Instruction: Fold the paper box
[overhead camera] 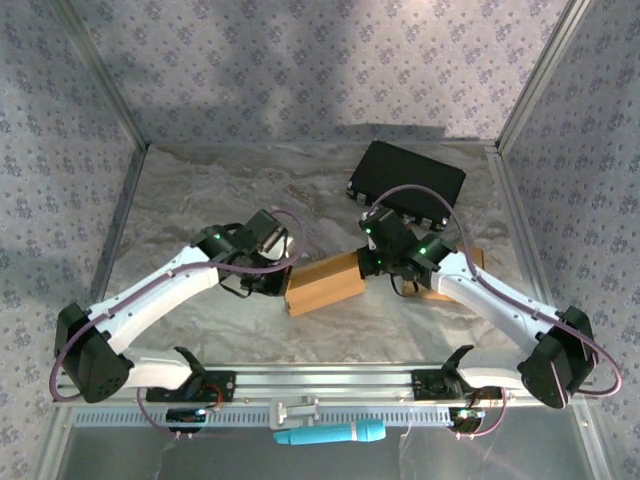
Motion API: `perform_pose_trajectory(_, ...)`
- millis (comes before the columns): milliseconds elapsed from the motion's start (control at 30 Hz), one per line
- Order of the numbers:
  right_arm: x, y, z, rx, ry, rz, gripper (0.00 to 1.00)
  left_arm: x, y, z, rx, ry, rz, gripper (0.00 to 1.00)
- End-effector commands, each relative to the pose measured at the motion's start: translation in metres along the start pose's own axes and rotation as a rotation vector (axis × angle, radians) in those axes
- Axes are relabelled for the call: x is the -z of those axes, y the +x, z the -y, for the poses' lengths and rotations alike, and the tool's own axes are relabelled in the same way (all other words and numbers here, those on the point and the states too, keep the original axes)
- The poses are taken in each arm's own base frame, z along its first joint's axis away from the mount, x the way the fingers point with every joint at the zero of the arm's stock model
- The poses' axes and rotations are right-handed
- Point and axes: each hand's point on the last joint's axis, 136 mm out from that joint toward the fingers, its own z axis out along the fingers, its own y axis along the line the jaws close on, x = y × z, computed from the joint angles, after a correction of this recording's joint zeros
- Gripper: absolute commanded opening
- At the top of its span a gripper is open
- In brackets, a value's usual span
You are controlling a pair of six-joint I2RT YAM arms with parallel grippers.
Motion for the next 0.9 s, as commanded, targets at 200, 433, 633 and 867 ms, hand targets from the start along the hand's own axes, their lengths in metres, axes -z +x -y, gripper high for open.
perform_pose_trajectory(200,0.029,0.022,-0.005,-0.082,-0.083,-0.039,0.27,-0.012,-0.004,-0.001,0.024,-0.050,0.055,0.00)
perform_pose_trajectory(433,0.054,0.026,-0.006,-0.352,-0.210,-0.029,0.50,-0.014,-0.004,0.002,0.030,-0.055,0.054,0.00)
perform_pose_trajectory(633,0.061,0.017,0.005,-0.704,-0.255,-0.019,0.58,-0.015,-0.003,0.005,0.024,-0.055,0.047,0.00)
perform_pose_trajectory(867,0.051,-0.003,0.008,-1.073,-0.341,-0.053,0.62,-0.016,-0.002,0.007,0.020,-0.059,0.040,0.00)
